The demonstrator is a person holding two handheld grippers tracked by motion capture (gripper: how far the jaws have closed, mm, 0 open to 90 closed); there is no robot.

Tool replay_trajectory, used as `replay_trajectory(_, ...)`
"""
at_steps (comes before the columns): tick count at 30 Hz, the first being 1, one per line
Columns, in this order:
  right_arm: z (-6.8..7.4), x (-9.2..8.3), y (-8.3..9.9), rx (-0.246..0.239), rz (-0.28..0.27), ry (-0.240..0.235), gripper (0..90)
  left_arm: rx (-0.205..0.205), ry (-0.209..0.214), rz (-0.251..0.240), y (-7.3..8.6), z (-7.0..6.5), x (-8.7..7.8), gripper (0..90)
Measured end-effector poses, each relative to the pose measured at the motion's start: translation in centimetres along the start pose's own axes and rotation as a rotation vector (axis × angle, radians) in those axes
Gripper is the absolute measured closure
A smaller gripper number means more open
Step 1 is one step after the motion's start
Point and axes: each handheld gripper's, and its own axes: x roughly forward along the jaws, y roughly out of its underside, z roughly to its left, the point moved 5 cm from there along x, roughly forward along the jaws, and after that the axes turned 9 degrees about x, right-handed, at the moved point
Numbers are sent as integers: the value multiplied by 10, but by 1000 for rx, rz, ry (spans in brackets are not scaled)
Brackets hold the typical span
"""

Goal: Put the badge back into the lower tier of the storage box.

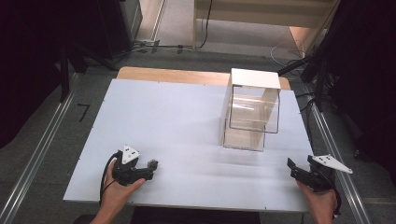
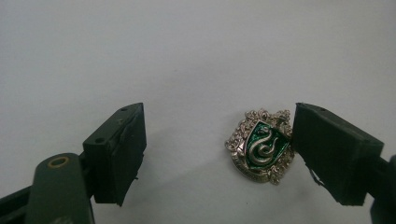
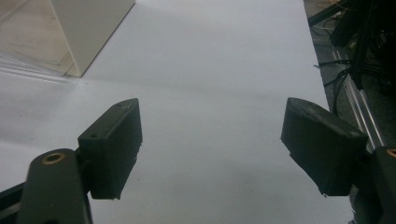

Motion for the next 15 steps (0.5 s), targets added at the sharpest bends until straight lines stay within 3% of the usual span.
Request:
replay_trajectory(8, 0, 0, 0, 1, 2, -2, 188, 40, 28, 9, 0, -10, 2, 349)
replay_trajectory(13, 0, 0, 0, -2, 2, -2, 190, 52, 86, 4, -2, -16, 1, 577)
replay_trajectory(15, 0, 0, 0, -3, 3, -2, 191, 56, 83, 2, -2, -17, 0, 613)
